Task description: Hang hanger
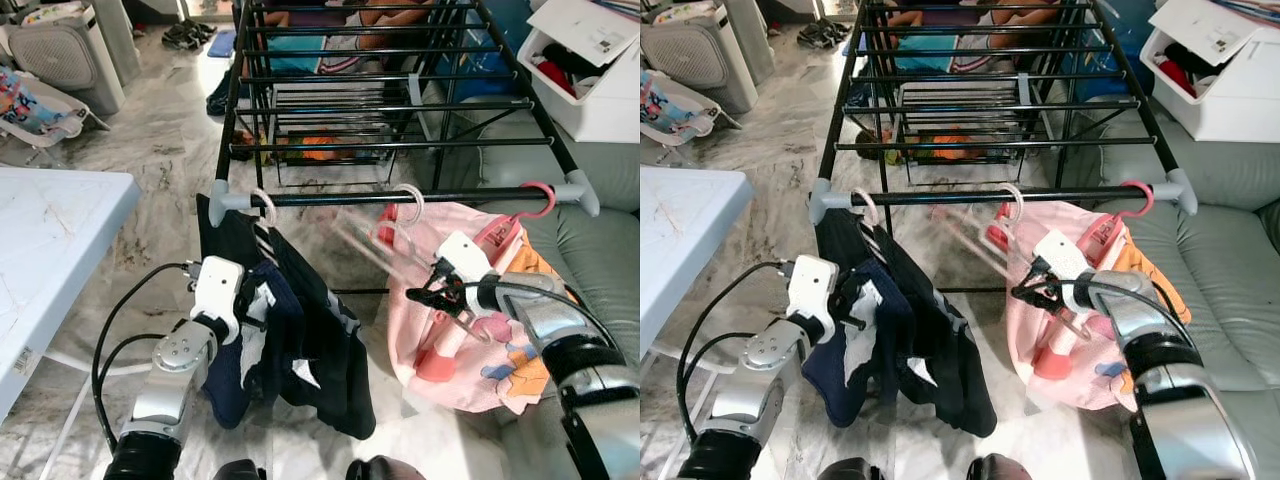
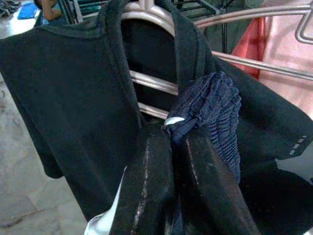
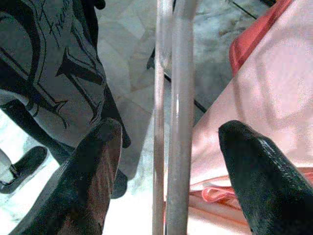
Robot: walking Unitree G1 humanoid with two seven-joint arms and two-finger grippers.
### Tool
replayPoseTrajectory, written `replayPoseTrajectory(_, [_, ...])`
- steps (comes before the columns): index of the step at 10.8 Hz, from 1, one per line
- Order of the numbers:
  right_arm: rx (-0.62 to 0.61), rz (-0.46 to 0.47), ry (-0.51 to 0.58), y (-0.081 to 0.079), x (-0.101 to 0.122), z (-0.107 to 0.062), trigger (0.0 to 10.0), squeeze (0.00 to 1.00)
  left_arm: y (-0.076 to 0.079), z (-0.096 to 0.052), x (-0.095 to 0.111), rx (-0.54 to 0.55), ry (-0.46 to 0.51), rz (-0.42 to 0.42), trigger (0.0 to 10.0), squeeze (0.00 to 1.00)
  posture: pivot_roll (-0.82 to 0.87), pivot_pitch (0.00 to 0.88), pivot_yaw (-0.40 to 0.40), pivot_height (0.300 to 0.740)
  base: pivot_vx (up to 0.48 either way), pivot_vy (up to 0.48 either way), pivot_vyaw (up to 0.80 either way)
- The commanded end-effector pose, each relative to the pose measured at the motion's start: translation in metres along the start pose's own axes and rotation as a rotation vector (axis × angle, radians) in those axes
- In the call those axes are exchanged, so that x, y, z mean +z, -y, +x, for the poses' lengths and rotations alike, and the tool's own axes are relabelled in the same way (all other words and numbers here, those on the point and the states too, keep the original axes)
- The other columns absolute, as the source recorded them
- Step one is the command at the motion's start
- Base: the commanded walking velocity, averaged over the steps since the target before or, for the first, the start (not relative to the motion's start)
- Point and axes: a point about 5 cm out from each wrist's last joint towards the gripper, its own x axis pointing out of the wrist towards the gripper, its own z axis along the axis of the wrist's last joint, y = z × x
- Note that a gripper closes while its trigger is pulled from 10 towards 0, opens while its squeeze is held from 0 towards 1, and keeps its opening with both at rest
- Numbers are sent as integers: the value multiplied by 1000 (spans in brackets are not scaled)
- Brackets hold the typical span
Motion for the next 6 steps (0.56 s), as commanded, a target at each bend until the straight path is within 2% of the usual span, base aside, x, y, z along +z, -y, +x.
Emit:
replayPoseTrajectory(1, [17,-28,10,5,8,-2,0,0,1,4,6,-9,15,21,10000,0,-74,0,6,740,0,0,0])
replayPoseTrajectory(6, [72,-67,-25,18,14,-12,0,0,3,4,3,-14,2,27,10000,0,-74,0,2,740,0,0,0])
